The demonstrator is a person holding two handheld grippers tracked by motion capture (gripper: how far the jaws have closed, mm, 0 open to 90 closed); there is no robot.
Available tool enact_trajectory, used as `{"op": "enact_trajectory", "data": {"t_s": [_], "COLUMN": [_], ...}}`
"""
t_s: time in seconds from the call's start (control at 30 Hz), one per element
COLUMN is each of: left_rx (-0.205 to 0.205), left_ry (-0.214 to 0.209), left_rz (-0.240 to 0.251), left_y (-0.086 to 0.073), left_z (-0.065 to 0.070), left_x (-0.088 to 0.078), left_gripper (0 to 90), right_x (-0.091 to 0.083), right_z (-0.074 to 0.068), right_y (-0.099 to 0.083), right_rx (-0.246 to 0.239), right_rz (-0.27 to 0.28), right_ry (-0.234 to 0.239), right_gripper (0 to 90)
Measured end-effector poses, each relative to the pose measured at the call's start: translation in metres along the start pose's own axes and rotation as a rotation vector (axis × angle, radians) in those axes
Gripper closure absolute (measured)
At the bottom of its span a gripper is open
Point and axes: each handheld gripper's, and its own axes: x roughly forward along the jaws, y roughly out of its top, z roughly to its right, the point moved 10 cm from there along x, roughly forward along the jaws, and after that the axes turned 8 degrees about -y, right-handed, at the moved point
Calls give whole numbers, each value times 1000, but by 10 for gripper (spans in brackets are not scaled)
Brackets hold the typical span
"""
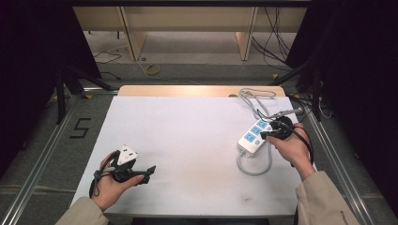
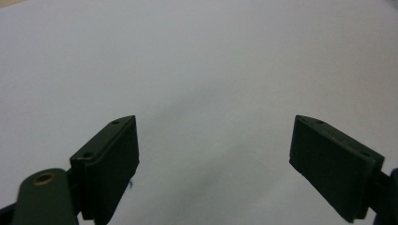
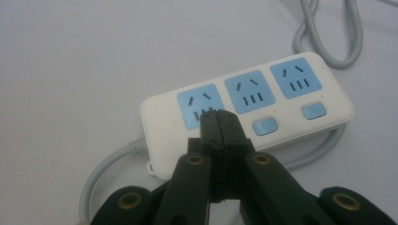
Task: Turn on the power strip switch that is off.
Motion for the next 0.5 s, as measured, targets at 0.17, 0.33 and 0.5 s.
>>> {"op": "enact_trajectory", "data": {"t_s": [0.17, 0.33, 0.5], "left_rx": [1, 1, -1], "left_ry": [-1, -1, -2], "left_rz": [0, -1, 0], "left_y": [0, 0, 0], "left_z": [0, 0, 0], "left_x": [0, 0, 0], "left_gripper": [158, 159, 159], "right_x": [3, 7, 10], "right_z": [-1, -2, -3], "right_y": [2, 4, 5], "right_rx": [3, -4, -4], "right_rz": [-8, -12, -22], "right_ry": [4, 9, 10], "right_gripper": [900, 900, 900]}}
